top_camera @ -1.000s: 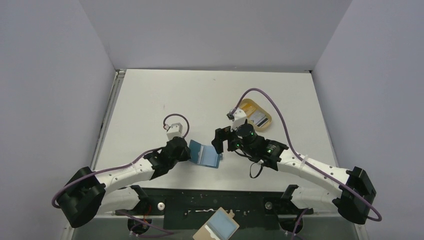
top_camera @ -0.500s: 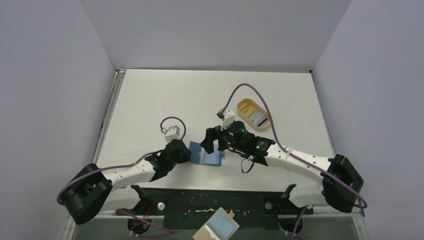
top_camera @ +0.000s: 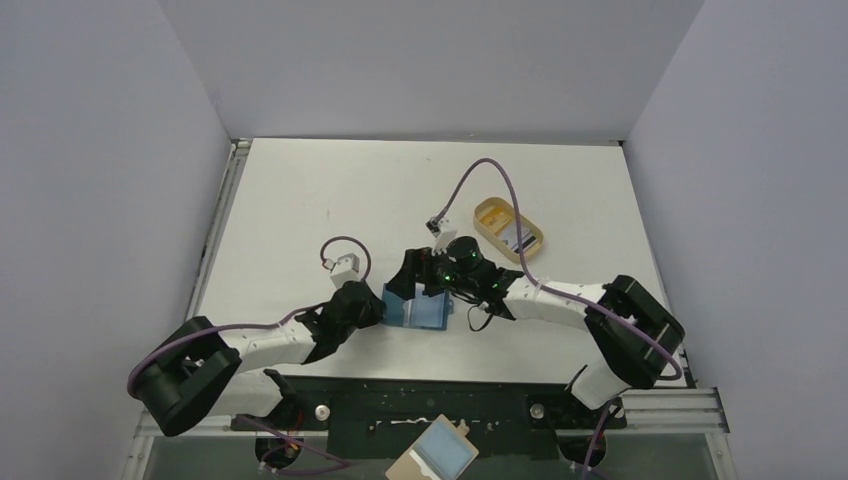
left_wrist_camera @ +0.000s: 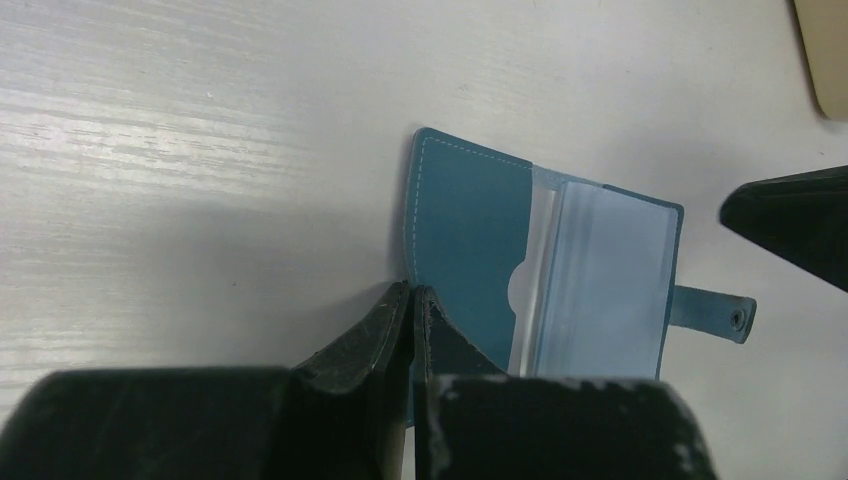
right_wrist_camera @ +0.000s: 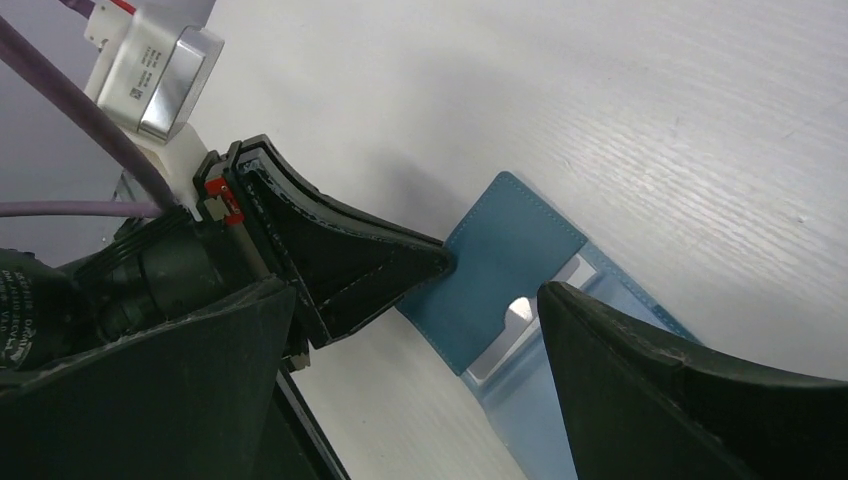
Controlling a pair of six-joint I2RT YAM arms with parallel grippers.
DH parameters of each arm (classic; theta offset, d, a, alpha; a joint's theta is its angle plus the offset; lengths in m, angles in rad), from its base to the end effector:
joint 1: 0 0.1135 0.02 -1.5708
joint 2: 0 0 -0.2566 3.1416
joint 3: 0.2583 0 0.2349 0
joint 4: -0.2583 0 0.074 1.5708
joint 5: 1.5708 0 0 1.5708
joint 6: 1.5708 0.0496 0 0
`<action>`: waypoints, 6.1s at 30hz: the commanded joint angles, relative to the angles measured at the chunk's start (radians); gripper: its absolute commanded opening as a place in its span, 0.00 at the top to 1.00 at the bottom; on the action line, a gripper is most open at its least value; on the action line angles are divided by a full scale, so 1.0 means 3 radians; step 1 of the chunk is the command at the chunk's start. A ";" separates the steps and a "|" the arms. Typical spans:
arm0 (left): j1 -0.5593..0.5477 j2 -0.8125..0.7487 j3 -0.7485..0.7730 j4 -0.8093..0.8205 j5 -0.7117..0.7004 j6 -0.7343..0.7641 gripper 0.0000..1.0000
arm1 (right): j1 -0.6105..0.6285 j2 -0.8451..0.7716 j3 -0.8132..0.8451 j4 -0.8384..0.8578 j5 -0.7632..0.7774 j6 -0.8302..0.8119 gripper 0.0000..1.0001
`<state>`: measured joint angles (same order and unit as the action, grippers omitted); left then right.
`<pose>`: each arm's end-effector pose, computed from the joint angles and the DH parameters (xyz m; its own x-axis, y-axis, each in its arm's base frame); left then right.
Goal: Take the credit cards out of the card holder
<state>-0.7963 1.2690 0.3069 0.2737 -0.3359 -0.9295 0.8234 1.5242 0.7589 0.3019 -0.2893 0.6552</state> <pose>0.1628 -0.1430 0.1297 -0.6639 -0.4032 -0.6298 -0.0588 0.8677 -0.4936 0.2086 0.2459 0.2014 -0.7750 0.0230 -0.6316 -0.5098 0.5679 0.6462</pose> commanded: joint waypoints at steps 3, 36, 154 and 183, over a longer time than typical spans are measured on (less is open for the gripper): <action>0.0036 0.0113 -0.0036 0.0201 0.0036 -0.0021 1.00 | -0.0020 0.0360 -0.0100 0.1039 -0.0362 0.0354 0.01; 0.0095 -0.0051 -0.0023 0.0049 0.0014 0.0010 1.00 | -0.0205 0.0652 -0.0612 0.1085 0.0058 0.0406 0.02; 0.0267 0.1002 -0.0153 0.0989 0.0566 -0.0087 1.00 | -0.0010 -0.0359 -0.0746 0.0634 0.0557 0.0829 0.01; 0.0603 0.1352 -0.0631 0.3756 0.1749 -0.0531 1.00 | -0.0319 -0.0285 -0.0929 0.0996 0.0362 0.0858 0.01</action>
<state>-0.6147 1.7245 0.1112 1.3361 0.1627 -1.0515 0.7418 1.4635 0.4793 0.5121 -0.1761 0.9142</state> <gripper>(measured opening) 0.008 0.988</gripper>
